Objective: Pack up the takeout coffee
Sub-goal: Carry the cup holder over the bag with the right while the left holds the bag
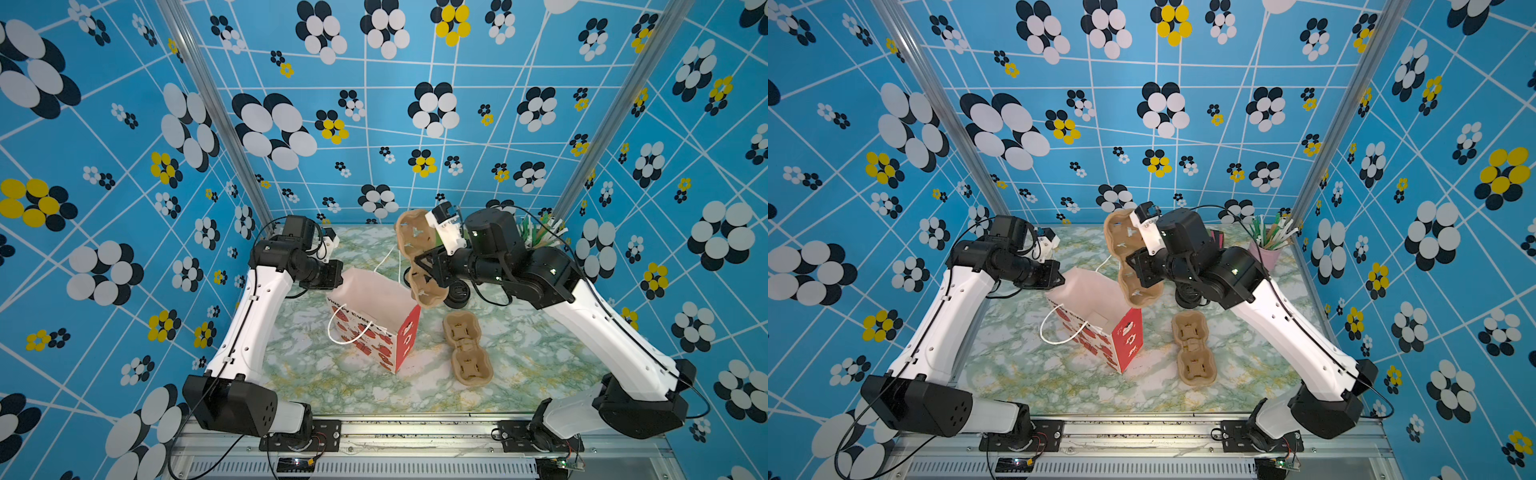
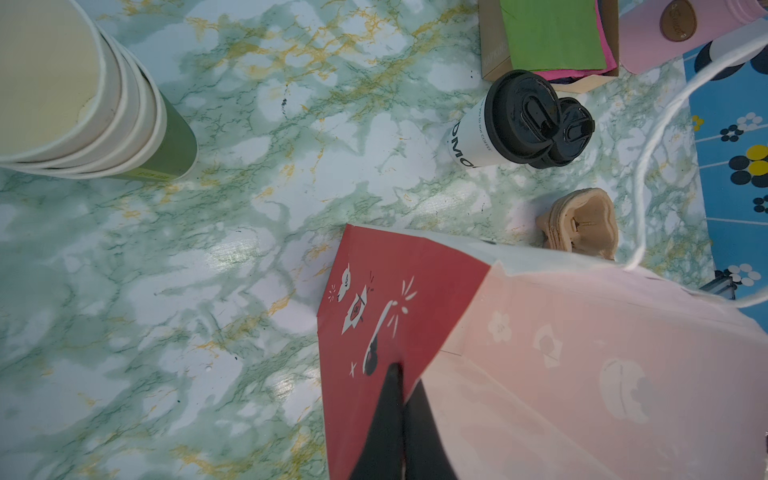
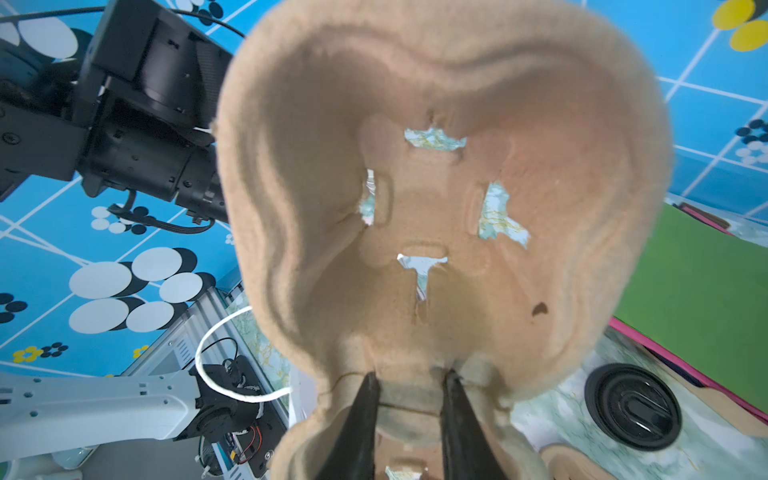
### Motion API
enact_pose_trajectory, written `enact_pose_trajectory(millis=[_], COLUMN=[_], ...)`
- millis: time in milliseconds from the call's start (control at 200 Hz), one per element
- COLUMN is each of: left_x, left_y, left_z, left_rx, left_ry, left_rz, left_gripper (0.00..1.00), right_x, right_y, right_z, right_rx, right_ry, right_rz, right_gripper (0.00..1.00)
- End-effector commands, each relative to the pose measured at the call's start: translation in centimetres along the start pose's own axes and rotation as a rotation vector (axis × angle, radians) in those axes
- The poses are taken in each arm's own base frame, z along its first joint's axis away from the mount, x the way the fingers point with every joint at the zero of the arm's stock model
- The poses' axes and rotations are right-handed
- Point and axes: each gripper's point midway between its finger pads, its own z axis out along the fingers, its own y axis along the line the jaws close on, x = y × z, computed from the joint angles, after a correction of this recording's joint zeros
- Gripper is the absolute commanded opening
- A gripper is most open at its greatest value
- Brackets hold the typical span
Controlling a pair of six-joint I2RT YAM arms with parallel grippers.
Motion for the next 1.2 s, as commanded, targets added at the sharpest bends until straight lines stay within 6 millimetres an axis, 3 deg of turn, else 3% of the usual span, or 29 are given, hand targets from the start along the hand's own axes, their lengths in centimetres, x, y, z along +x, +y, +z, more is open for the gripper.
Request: enact_pose_trajectory(millis=[0, 310, 600, 1194], left_x=[0.4, 0.4, 0.1, -0.4], left_y=[-0.3, -0.5, -0.6, -0.5], left_z=[-0.1, 0.1, 0.1, -0.3], left_rx=[0.024, 0.046, 0.053, 0.043], left_ry=[0.002, 0.001, -0.007, -0.024], left_rz=[-0.019, -0.025, -0.023, -0.016], left_gripper=[0.0, 0.0, 0.0, 0.0], right_x=[-1.2, 0.3, 3.3, 10.1], right_y=[2.3, 5.3, 4.8, 3.5], right_z=[1.1, 5.7, 8.8, 10.3], right_rx=[-0.06, -0.118, -0.104, -0.082], right_ry=[-0.023, 0.019, 0.068, 0.277], right_rz=[-0.057, -0.103, -0.163, -0.294], right_gripper=[0.19, 0.19, 0.19, 0.17])
